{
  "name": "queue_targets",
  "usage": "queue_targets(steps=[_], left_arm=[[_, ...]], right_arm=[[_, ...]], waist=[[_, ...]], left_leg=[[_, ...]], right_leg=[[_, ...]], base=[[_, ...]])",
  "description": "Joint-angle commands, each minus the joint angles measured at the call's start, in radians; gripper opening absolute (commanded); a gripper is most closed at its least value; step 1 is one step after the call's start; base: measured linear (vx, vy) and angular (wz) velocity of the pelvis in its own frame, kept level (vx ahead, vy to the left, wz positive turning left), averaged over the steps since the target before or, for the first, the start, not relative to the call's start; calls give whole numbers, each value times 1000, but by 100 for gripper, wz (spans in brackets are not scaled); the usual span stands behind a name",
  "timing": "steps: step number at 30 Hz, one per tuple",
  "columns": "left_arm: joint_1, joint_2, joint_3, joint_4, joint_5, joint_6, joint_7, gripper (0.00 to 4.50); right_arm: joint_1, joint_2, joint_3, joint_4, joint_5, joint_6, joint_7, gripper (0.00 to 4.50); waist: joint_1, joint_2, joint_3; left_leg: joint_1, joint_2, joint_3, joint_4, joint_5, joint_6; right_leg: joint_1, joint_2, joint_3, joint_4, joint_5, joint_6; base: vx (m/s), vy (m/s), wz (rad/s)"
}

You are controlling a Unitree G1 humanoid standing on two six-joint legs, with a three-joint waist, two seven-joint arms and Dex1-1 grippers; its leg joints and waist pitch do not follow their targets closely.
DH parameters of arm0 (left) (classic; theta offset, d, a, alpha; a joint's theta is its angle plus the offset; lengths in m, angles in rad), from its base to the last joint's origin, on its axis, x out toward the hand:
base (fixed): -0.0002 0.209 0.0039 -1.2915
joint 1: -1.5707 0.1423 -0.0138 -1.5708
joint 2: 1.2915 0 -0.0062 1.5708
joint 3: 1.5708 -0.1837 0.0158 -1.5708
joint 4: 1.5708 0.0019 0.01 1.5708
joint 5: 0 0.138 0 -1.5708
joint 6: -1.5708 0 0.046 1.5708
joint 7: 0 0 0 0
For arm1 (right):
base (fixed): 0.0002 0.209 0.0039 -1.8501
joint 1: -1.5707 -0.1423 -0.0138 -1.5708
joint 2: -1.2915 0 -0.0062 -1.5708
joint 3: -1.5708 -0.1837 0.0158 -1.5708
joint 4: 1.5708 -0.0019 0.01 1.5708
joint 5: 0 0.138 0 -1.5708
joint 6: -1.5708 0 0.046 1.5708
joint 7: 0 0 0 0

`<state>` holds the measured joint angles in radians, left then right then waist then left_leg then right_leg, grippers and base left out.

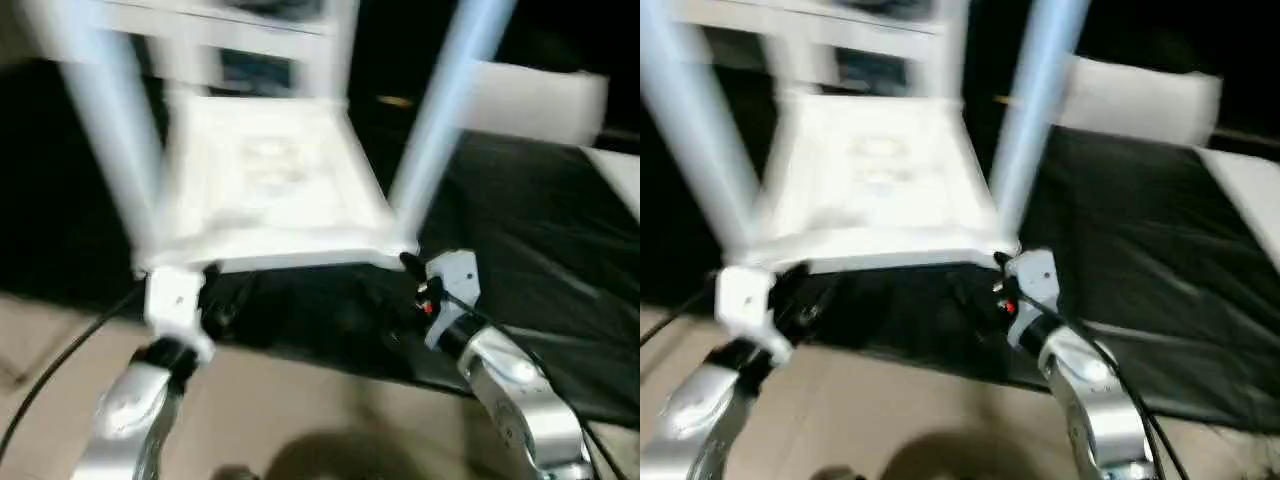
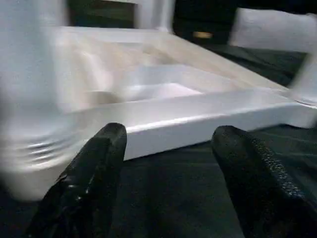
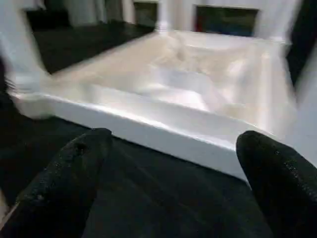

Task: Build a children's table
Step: Rotate leg to tighten, then rotate table base

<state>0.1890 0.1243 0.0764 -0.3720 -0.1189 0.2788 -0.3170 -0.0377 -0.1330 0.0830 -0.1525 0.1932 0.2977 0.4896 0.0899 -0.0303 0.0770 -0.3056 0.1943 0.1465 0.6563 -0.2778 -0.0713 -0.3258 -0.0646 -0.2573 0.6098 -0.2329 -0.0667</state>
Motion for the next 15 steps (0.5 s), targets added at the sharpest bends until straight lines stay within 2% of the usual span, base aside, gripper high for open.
queue_targets(steps=[1, 2, 3, 4, 5, 6, 7, 8, 9, 10, 11, 12, 13, 14, 15], left_arm=[[10, -15, 12, -35, 7, -10, 31, 343], [30, -21, 24, -44, 5, -21, 46, 350], [41, -24, 33, -50, 15, -21, 65, 357], [48, -33, 48, -52, 17, -22, 86, 375], [50, -38, 57, -52, 17, -25, 98, 375], [53, -52, 90, -51, 23, -33, 140, 382], [49, -55, 112, -44, 20, -37, 158, 397], [40, -53, 126, -37, 19, -35, 168, 397], [23, -47, 145, -27, 17, -29, 182, 409], [3, -41, 162, -17, 7, -23, 188, 420], [-9, -35, 169, -11, 4, -20, 189, 420], [-34, -18, 178, 3, 8, -14, 190, 431], [-67, -4, 191, 22, 3, -11, 193, 434], [-87, 4, 199, 34, -2, -9, 194, 441], [-115, 17, 207, 56, -10, -8, 190, 441]], right_arm=[[4, -25, -22, -20, 9, 8, -6, 450], [7, -32, -15, -23, 4, 12, -13, 450], [11, -25, -20, -25, 13, 27, -22, 450], [11, -13, -32, -22, 22, 31, -36, 450], [10, -8, -37, -20, 24, 29, -41, 450], [7, 2, -49, -15, 21, 35, -58, 450], [5, 2, -50, -15, 14, 43, -65, 450], [4, 1, -49, -14, 10, 40, -66, 450], [0, 3, -48, -10, 7, 25, -66, 450], [-4, 13, -56, -10, 25, 25, -71, 450], [-7, 11, -53, -10, 25, 29, -72, 450], [-10, -14, -30, -10, -3, 40, -64, 450], [-7, -28, -16, -11, -2, 47, -44, 450], [-5, -33, -9, -12, 4, 50, -32, 450], [-4, -41, 0, -11, -9, 36, -26, 450]], waist=[[-19, 23, -32], [-17, 14, -39], [-41, -7, -37], [-26, -21, -23], [-24, -36, -28], [-25, -31, -32], [-34, -27, -38], [-41, -26, -41], [-51, -28, -50], [-53, -27, -58], [-59, -27, -52], [-64, -26, -43], [-67, -26, -40], [-69, -26, -42], [-66, -28, -51]], left_leg=[[-23, 190, -51, -213, -627, -11], [28, 131, -18, -201, -646, -45], [21, 95, -23, -171, -615, -63], [17, 44, -13, -115, -515, -72], [23, 28, -15, -73, -330, -30], [20, 27, -18, -72, -277, -26], [6, 37, -25, -99, -250, -28], [-1, 45, -29, -111, -258, -32], [-12, 60, -36, -127, -258, -29], [-15, 68, -37, -130, -225, -21], [-20, 67, -33, -134, -207, -11], [-16, 62, -31, -136, -288, -12], [-15, 57, -30, -133, -322, -18], [-13, 55, -33, -131, -338, -23], [-14, 56, -32, -129, -311, -16]], right_leg=[[1, -45, 121, 52, -33, 20], [-31, -54, 158, 35, -70, -10], [-21, -78, 189, -7, -171, -14], [-36, -133, 211, -112, -612, 35], [-33, -167, 210, -161, -860, 97], [-27, -165, 205, -163, -862, 102], [-12, -140, 188, -154, -749, 98], [-5, -127, 181, -146, -668, 92], [7, -117, 181, -126, -520, 77], [7, -118, 190, -116, -411, 49], [0, -118, 199, -111, -364, 17], [-6, -116, 195, -120, -452, 16], [-10, -115, 192, -125, -503, 24], [-9, -117, 191, -128, -528, 32], [-9, -121, 196, -128, -499, 31]], base=[[-113, 46, 24], [0, 0, 0], [0, 0, 0], [0, 0, 0], [0, 0, 0], [0, 0, 0], [0, 0, 0], [0, 0, 0], [0, 0, 0], [0, 0, 0], [0, 0, 0], [0, 0, 0], [0, 0, 0], [0, 0, 0], [0, 0, 0]])
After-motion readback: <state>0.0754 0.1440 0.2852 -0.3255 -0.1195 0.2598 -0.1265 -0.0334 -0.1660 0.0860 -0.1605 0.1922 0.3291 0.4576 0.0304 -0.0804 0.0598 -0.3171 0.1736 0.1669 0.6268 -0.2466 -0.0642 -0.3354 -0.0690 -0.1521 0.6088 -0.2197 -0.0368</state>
